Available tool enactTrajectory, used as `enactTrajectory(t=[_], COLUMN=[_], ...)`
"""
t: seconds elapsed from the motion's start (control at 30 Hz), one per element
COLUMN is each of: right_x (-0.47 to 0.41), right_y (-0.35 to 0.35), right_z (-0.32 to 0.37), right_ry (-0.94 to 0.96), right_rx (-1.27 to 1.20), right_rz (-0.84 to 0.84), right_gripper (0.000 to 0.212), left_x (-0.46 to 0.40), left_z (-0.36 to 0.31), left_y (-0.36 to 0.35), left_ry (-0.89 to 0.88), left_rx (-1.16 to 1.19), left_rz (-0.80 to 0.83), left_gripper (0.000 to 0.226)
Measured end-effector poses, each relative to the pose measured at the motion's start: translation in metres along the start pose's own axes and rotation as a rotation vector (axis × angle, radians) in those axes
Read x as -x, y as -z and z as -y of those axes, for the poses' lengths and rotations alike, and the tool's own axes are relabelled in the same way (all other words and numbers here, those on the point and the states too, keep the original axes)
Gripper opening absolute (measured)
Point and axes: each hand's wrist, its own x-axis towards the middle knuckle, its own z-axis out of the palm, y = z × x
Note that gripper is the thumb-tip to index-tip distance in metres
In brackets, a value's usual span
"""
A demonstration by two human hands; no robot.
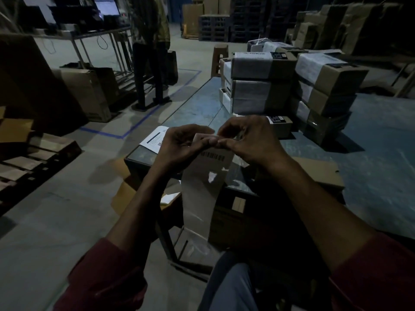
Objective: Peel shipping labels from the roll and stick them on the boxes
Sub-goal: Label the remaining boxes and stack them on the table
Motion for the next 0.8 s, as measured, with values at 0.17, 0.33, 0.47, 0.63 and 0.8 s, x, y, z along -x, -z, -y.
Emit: enactTrajectory(t=[0.17, 0.33, 0.47, 0.63, 0.8], right_x=[0.000, 0.000, -0.001, -0.001, -0.002], right_y=[0.001, 0.003, 0.005, 0.013, 0.017], right_z=[-0.005, -0.004, -0.002, 0.002, 0.000], right_ry=[0.009, -0.013, -0.017, 0.005, -0.031], right_rx=[0.020, -0.009, -0.021, -0.074, -0.200], right_rz=[-0.030, -0.022, -0.046, 0.023, 0.068], right_gripper=[0.027, 0.021, 0.022, 0.045, 0.042], left_x=[0.005, 0.003, -0.002, -0.002, 0.002], left_z=[-0.001, -0.001, -0.003, -0.008, -0.010], left_y=[0.004, 0.008, 0.004, -0.002, -0.007], left_ry=[-0.007, 0.017, 0.032, 0.050, 0.020], left_rx=[0.131, 0.165, 0.198, 0.202, 0.208], left_rz=[-0.010, 0.014, -0.029, -0.064, -0.099], left_gripper=[0.028, 0.020, 0.013, 0.013, 0.012])
